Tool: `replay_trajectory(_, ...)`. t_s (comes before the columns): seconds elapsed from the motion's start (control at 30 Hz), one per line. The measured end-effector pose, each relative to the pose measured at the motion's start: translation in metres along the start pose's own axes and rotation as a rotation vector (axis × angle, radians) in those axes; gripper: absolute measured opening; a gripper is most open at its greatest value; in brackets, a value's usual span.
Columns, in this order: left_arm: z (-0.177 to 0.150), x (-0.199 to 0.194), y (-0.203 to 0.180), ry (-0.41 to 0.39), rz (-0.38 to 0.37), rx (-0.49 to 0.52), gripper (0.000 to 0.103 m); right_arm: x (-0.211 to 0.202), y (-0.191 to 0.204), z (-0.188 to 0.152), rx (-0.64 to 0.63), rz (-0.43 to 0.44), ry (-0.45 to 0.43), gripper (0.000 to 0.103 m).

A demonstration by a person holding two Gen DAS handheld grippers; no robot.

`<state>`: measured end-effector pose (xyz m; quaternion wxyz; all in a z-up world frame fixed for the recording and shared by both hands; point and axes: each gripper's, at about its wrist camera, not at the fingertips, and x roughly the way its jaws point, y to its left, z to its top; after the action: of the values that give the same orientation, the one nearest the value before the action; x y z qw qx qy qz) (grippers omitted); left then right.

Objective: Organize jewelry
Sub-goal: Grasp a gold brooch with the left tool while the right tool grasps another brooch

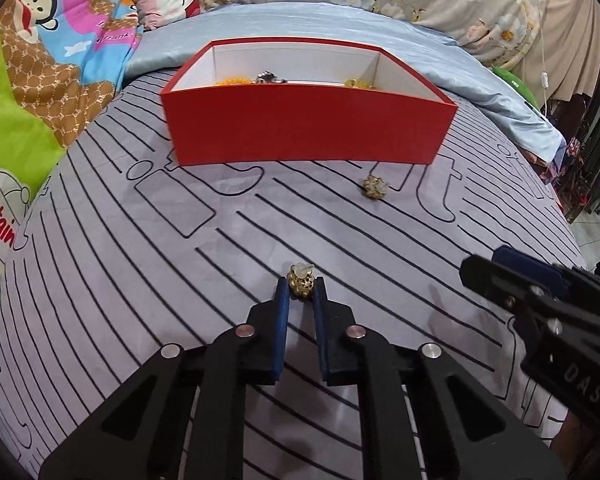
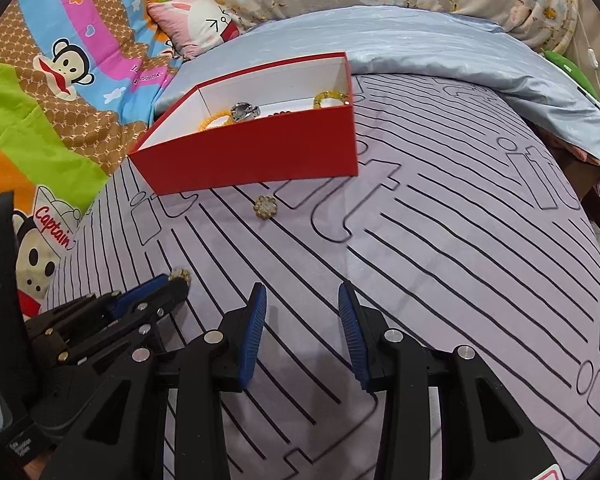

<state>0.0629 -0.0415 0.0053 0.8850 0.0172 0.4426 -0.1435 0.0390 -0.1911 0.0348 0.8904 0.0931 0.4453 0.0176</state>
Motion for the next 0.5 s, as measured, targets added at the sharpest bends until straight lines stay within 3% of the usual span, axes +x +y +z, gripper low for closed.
replay_trajectory(0.5, -0.009, -0.004, 0.017, -0.043, 0.027, -0.015, 0.009, 0.056, 0.026, 0.044, -0.049, 0.017, 0.013, 0.035)
